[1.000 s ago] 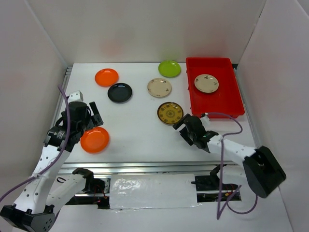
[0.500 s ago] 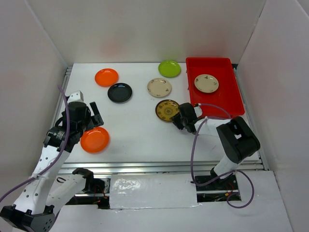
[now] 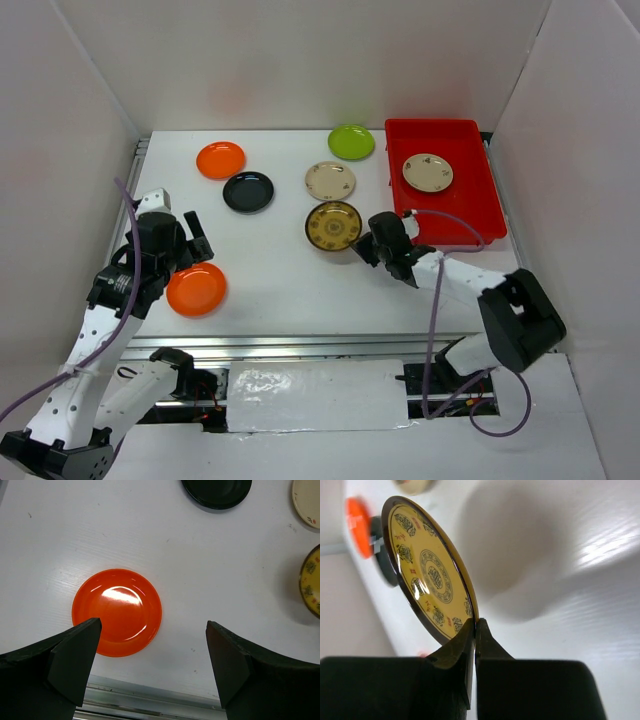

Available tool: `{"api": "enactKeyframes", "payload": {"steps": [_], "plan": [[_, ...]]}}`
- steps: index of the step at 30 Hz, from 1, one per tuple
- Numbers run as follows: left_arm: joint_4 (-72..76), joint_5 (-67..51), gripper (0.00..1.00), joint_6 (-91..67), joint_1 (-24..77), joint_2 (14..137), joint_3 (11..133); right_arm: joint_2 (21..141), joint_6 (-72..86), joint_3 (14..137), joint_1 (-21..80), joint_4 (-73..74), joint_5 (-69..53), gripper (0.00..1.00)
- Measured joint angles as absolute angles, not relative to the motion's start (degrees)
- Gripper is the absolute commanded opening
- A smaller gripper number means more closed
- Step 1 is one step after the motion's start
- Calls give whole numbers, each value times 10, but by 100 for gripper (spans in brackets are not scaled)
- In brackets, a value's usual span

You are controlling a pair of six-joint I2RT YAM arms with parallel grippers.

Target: Place the plates into the plastic bin on the countertop

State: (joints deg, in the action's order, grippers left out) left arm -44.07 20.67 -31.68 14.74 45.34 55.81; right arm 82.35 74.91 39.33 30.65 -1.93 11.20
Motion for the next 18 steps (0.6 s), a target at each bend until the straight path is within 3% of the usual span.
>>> {"api": "enactKeyframes", "payload": {"steps": [5, 10, 18], "plan": [[-441, 207, 99, -317, 147, 453, 558, 733, 716, 436, 298, 30, 111, 0], [-441, 207, 99, -317, 147, 452, 558, 700, 676, 485, 174, 50, 65, 0], [-441, 206, 99, -316, 147, 452, 558, 863, 609, 604, -93, 82, -25, 0]]}}
